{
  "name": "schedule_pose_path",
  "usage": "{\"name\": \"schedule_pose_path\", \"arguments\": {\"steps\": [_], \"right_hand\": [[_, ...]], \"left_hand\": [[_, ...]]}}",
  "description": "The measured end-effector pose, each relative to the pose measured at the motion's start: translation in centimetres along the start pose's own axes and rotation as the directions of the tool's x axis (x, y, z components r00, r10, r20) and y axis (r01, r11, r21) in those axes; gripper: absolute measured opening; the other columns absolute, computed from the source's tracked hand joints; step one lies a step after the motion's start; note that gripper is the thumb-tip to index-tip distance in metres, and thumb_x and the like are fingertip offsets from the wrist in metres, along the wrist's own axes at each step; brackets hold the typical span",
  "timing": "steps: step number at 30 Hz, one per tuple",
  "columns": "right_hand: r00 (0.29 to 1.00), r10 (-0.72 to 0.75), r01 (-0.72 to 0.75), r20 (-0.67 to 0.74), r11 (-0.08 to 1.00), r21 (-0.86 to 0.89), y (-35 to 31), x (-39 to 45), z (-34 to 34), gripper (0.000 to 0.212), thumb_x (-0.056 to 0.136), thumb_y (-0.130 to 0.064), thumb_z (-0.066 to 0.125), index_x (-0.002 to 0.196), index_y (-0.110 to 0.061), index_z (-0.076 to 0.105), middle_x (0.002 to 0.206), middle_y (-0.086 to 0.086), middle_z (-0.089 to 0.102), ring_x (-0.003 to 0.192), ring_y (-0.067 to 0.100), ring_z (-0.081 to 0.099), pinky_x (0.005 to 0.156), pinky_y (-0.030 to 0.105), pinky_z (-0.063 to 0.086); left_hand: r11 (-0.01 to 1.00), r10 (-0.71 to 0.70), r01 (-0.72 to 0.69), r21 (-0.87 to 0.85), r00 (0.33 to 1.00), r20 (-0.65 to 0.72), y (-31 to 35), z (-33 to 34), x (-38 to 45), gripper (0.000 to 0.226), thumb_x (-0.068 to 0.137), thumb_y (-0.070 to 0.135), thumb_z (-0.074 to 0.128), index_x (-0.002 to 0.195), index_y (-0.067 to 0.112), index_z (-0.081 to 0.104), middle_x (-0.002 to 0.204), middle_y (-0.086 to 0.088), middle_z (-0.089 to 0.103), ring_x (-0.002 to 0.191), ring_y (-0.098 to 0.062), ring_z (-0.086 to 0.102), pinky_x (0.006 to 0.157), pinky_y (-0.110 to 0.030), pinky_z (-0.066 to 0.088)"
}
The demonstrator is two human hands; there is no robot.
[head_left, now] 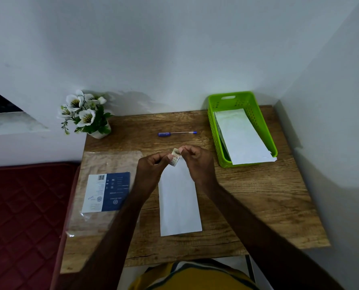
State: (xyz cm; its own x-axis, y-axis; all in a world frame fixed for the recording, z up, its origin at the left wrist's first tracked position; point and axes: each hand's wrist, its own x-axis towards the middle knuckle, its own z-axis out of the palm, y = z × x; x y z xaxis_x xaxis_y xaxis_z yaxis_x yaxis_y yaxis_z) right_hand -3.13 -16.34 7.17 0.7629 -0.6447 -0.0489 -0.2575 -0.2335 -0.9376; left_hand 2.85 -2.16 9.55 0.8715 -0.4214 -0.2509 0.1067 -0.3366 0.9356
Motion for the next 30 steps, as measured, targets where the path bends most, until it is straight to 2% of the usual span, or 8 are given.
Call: {"name": "schedule_pose_path", "arguments": {"steps": [3,6,13,16,19,23,26,30], "right_hand": [[0.989,0.146,-0.149,0.030,0.982,0.118,-0.3,0.4,-0.2,0.018,0.095,-0.024,0.070,0.102,-0.010,0.079,0.090,-0.003,0.077,0.081,0.007,0.072,0.068,0.022,0.059],[0.936,0.335,-0.351,0.105,0.886,0.304,-1.0,0.5,-0.5,0.016,0.095,-0.020,0.071,0.102,-0.008,0.078,0.094,0.001,0.078,0.087,0.015,0.076,0.074,0.032,0.064],[0.706,0.623,-0.695,0.337,0.521,0.495,-1.1,1.8,-0.4,0.017,0.098,-0.015,0.066,0.110,-0.005,0.071,0.105,0.015,0.076,0.085,0.018,0.077,0.069,0.034,0.063],[0.651,0.657,-0.731,0.379,0.409,0.546,-1.4,2.3,-0.9,0.010,0.098,-0.013,0.065,0.099,-0.003,0.067,0.094,0.014,0.074,0.083,0.019,0.073,0.072,0.036,0.062],[0.670,0.631,-0.710,0.392,0.391,0.586,-1.4,2.7,-1.7,0.012,0.098,-0.013,0.065,0.103,-0.002,0.065,0.096,0.013,0.072,0.086,0.020,0.071,0.076,0.035,0.061],[0.696,0.604,-0.689,0.389,0.408,0.598,-1.0,2.3,-2.0,0.027,0.097,-0.014,0.068,0.119,0.000,0.064,0.108,0.016,0.072,0.092,0.020,0.073,0.071,0.033,0.063],[0.693,0.605,-0.692,0.392,0.407,0.595,-0.7,1.9,-1.6,0.030,0.096,-0.015,0.069,0.121,-0.001,0.063,0.109,0.016,0.072,0.092,0.020,0.073,0.066,0.033,0.064],[0.680,0.616,-0.708,0.398,0.411,0.574,-0.2,1.3,-1.2,0.019,0.095,-0.017,0.070,0.108,-0.004,0.067,0.105,0.014,0.073,0.093,0.020,0.074,0.065,0.032,0.063]], "left_hand": [[0.999,0.007,-0.006,0.046,1.000,-0.011,-0.3,-0.2,0.1,0.014,0.097,0.033,0.066,0.105,0.028,0.076,0.093,0.017,0.076,0.085,-0.001,0.072,0.069,-0.011,0.052],[0.998,0.012,-0.012,0.054,1.000,0.002,-0.4,-0.4,0.1,0.017,0.097,0.031,0.066,0.109,0.024,0.075,0.094,0.015,0.075,0.083,0.001,0.072,0.065,-0.011,0.053],[0.993,0.043,-0.045,0.112,0.999,0.022,-0.8,-0.9,0.4,0.015,0.098,0.027,0.066,0.110,0.024,0.074,0.098,0.012,0.074,0.085,0.001,0.071,0.065,-0.007,0.051],[0.974,0.082,-0.077,0.212,0.997,-0.015,-1.6,-1.4,0.8,0.021,0.098,0.026,0.066,0.115,0.019,0.076,0.105,0.008,0.074,0.091,-0.003,0.068,0.077,-0.019,0.053],[0.916,0.159,-0.141,0.374,0.987,-0.017,-2.9,-2.7,1.6,0.022,0.099,0.029,0.065,0.116,0.020,0.076,0.108,0.005,0.074,0.095,-0.003,0.062,0.084,-0.031,0.051],[0.748,0.257,-0.150,0.647,0.964,-0.074,-3.3,-4.1,3.6,0.029,0.100,0.037,0.060,0.123,0.024,0.070,0.122,0.002,0.069,0.112,-0.014,0.057,0.087,-0.028,0.038],[0.637,0.265,-0.077,0.767,0.956,-0.125,-2.7,-5.1,5.9,0.029,0.100,0.036,0.059,0.122,0.019,0.068,0.119,-0.006,0.067,0.105,-0.020,0.057,0.081,-0.029,0.036],[0.519,0.288,-0.068,0.852,0.952,-0.100,-1.0,-5.5,7.5,0.028,0.103,0.031,0.058,0.117,0.010,0.070,0.108,-0.014,0.069,0.092,-0.026,0.062,0.074,-0.036,0.043]]}}
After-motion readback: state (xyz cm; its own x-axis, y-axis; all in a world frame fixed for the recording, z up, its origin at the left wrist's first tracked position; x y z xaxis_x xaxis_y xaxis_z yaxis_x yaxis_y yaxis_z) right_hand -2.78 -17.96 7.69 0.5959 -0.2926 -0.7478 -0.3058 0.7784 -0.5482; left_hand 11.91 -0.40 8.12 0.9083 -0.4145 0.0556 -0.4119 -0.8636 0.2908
